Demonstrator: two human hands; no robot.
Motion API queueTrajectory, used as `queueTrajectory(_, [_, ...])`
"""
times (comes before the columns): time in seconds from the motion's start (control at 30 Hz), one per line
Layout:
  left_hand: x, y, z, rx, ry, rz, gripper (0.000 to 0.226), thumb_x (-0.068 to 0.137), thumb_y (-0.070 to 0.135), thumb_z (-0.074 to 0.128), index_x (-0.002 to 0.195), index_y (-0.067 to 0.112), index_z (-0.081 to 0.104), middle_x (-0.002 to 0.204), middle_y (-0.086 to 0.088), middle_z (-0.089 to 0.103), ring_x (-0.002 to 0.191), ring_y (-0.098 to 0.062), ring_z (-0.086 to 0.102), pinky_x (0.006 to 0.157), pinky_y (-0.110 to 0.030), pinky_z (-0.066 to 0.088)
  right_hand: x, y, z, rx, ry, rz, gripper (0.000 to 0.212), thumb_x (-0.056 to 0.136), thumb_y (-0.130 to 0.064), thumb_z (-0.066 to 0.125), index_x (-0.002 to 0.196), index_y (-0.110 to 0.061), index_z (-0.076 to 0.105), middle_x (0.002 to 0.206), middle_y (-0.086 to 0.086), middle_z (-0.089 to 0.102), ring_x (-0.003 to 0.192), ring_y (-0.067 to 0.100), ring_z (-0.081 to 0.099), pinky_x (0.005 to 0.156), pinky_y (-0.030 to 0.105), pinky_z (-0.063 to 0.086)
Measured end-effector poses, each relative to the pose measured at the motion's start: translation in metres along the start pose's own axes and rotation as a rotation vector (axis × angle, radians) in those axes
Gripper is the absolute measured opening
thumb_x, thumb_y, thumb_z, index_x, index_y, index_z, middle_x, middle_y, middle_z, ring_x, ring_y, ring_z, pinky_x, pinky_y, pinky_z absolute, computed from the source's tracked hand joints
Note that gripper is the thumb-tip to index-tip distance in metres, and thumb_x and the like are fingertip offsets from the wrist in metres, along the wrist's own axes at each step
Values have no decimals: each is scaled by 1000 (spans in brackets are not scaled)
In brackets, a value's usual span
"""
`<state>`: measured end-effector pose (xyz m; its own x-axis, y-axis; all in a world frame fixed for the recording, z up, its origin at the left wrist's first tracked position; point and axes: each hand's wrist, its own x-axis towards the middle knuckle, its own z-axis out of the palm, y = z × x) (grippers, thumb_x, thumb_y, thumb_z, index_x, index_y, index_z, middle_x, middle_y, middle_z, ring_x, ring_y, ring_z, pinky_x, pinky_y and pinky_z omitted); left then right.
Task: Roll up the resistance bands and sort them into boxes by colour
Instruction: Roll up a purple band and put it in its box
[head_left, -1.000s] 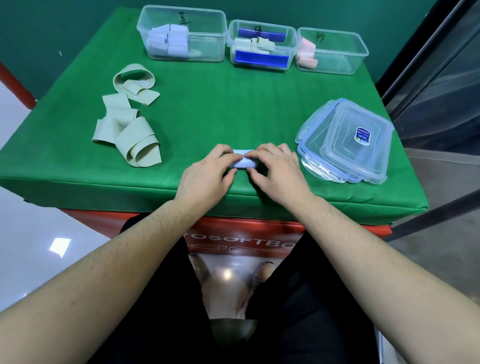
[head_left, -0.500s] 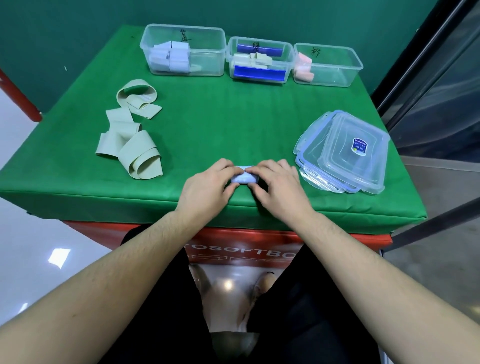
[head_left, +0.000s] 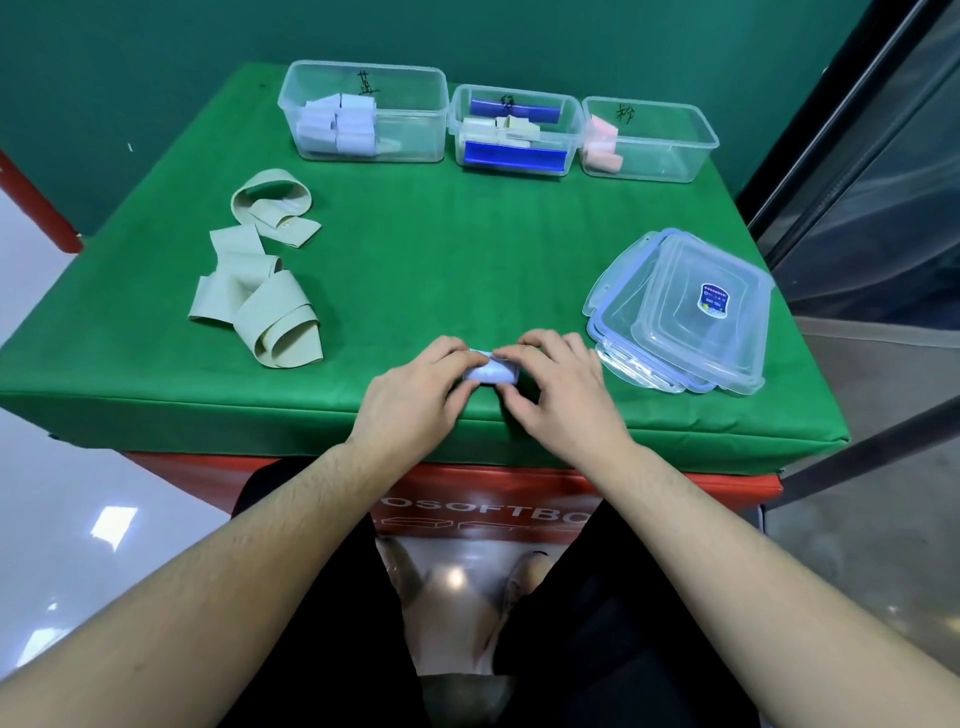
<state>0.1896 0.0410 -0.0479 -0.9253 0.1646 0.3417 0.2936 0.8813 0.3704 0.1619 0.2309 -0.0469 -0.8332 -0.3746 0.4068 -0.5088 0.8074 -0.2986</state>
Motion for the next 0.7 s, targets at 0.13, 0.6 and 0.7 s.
queueTrajectory(0.13, [4, 1, 1, 3, -22, -39, 29, 98, 43, 52, 125, 35, 57, 123, 17, 44, 80, -22, 63, 59, -30, 42, 1, 0, 2, 23, 3, -9, 23, 85, -28, 70, 108, -26, 67, 103, -9, 62, 93, 20, 46, 77, 38, 37])
queueTrajectory(0.6, [13, -1, -1, 22, -10, 1, 28, 96, 37, 54, 124, 36, 58, 122, 18, 52, 88, -21, 65, 64, -35, 53, 6, 0, 5, 11, -14, 31, 36, 85, -32, 65, 121, -29, 62, 114, -11, 59, 101, 19, 46, 82, 39, 38])
queueTrajectory(0.7, [15, -3, 1, 35, 5, 24, 30, 94, 34, 57, 124, 33, 60, 120, 15, 55, 88, -20, 64, 62, -34, 51, 8, 1, 7, 7, 3, 50, 32, 86, -32, 65, 118, -30, 64, 113, -13, 61, 101, 20, 48, 81, 39, 38])
